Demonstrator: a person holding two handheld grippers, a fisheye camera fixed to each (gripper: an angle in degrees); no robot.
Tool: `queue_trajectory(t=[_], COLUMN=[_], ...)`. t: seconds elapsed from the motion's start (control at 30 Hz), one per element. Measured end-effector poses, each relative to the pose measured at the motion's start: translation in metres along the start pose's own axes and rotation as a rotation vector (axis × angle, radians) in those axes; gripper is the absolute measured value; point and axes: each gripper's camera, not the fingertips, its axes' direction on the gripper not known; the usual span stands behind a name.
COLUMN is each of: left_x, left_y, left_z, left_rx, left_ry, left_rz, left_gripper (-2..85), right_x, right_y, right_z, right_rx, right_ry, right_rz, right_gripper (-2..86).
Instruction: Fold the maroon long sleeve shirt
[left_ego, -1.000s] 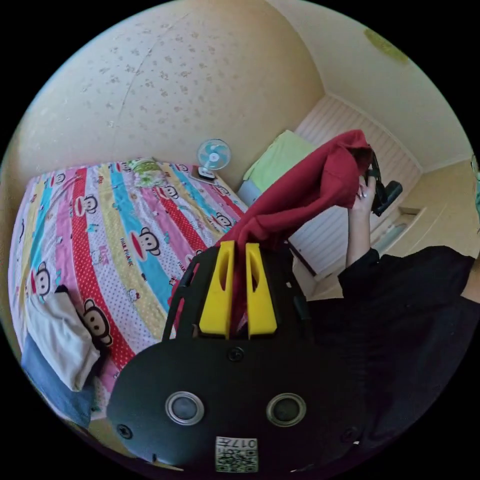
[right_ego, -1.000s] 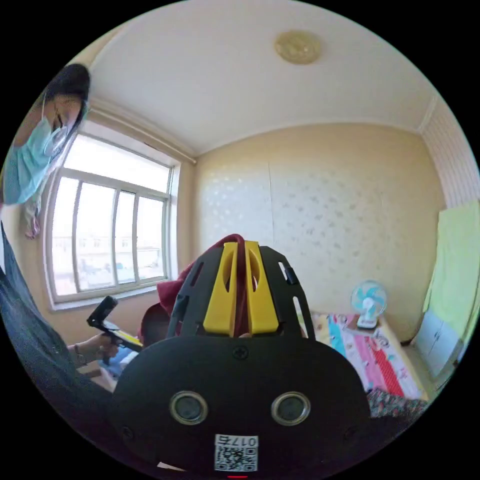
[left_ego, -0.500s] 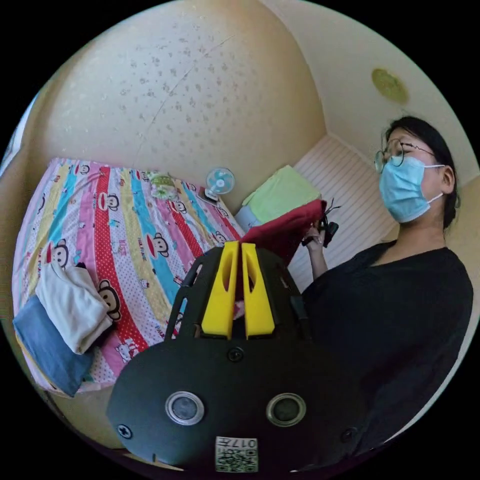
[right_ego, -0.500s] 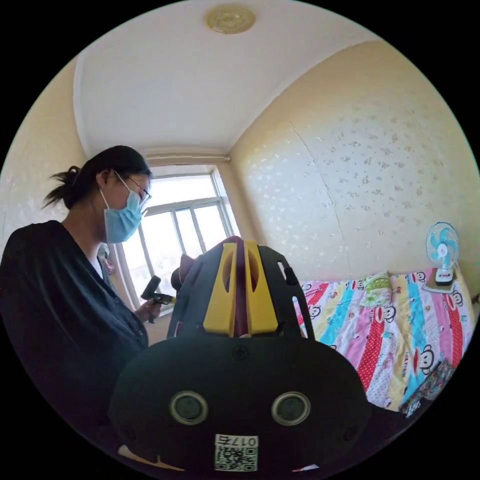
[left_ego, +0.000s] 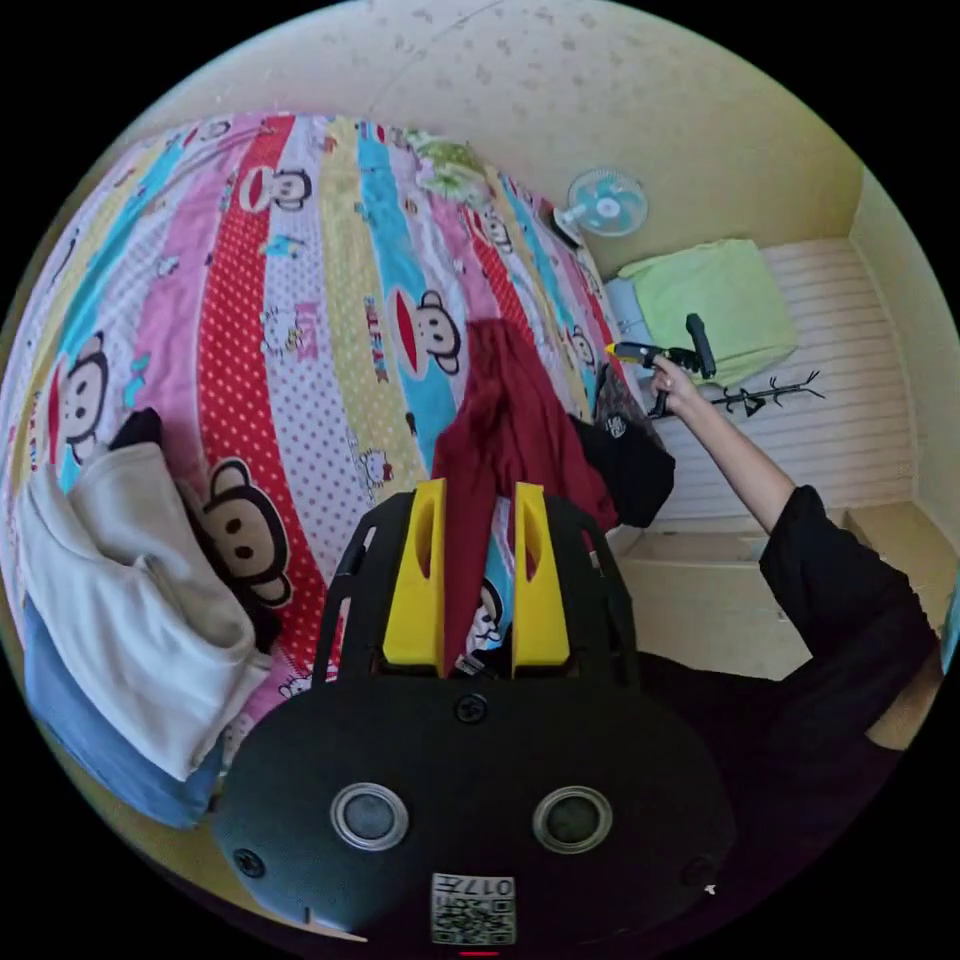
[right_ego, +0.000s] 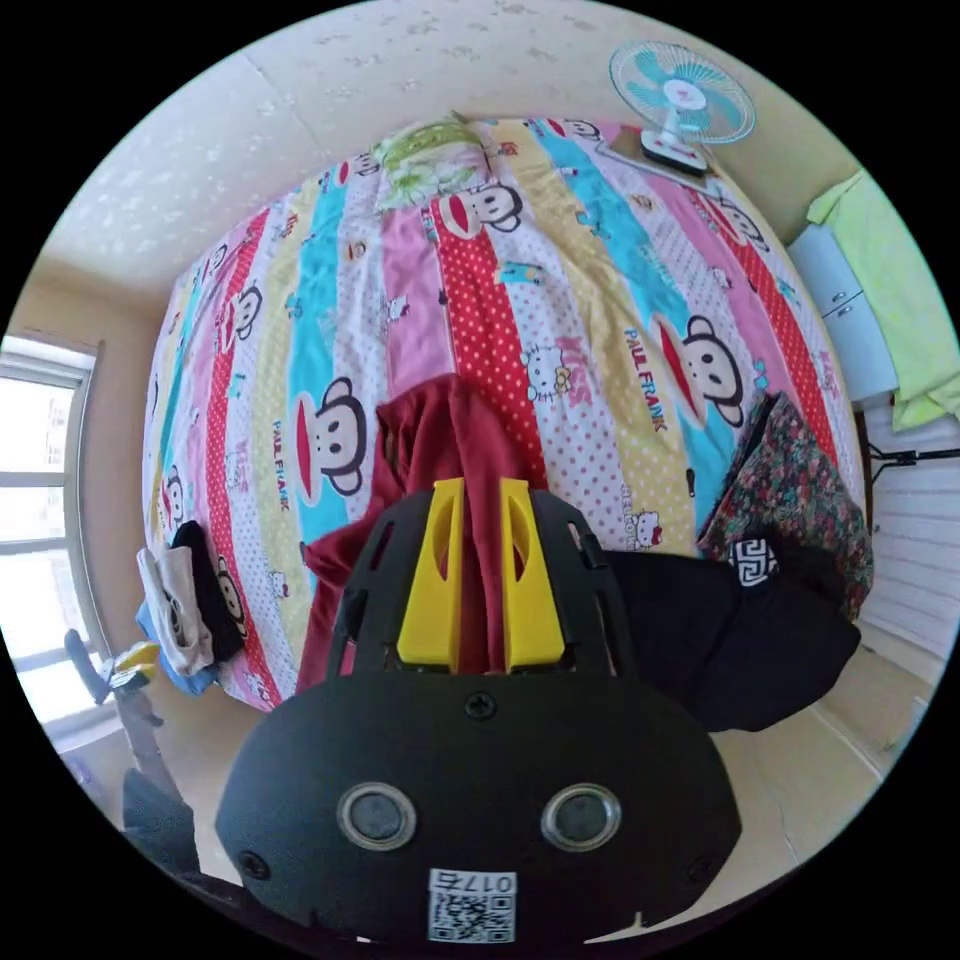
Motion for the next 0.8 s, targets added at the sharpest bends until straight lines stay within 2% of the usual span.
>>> queue_trajectory(t=[0.17, 0.23, 0.3, 0.37, 0.4, 0.47, 0.57, 0.63, 0.67, 0.73, 0.8], left_x=[-0.039, -0.05, -0.03, -0.006, 0.009, 0.02, 0.002, -0.025, -0.034, -0.07, -0.101], left_y=[0.0, 0.011, 0.023, 0.025, 0.023, 0.015, -0.004, -0.025, -0.031, -0.06, -0.08], left_z=[0.112, 0.16, 0.158, 0.163, 0.165, 0.158, 0.075, -0.026, -0.05, -0.125, -0.15], left_rx=[-0.094, -0.168, -0.049, -0.084, -0.135, -0.238, -0.2, -0.077, -0.046, 0.058, 0.074], left_ry=[-0.103, -0.088, -0.22, -0.344, -0.374, -0.286, -0.252, -0.346, -0.374, -0.501, -0.509], left_rz=[-0.149, -0.215, -0.185, -0.148, -0.088, 0.012, -0.005, -0.051, -0.066, -0.133, -0.25], left_gripper=[16.4, 16.7, 15.9, 11.6, 6.2, 2.8, 2.0, 2.0, 2.0, 2.7, 4.3], right_x=[0.003, 0.005, 0.007, 0.008, 0.009, 0.009, 0.024, 0.047, 0.066, 0.102, 0.134], right_y=[0.053, 0.069, 0.084, 0.098, 0.1, 0.092, 0.068, 0.051, 0.037, 0.011, -0.008], right_z=[0.061, 0.078, 0.094, 0.114, 0.114, 0.088, 0.019, -0.024, -0.047, -0.067, -0.079], right_rx=[-0.081, -0.094, -0.106, -0.15, -0.142, -0.122, -0.106, -0.084, -0.086, -0.12, -0.144], right_ry=[0.051, 0.166, 0.322, 0.47, 0.495, 0.432, 0.273, 0.162, 0.079, 0.003, -0.019], right_rz=[-0.182, -0.206, -0.245, -0.357, -0.381, -0.469, -0.513, -0.513, -0.496, -0.388, -0.288], right_gripper=[13.8, 14.8, 15.1, 14.2, 13.8, 9.8, 7.2, 7.0, 6.9, 6.7, 5.8])
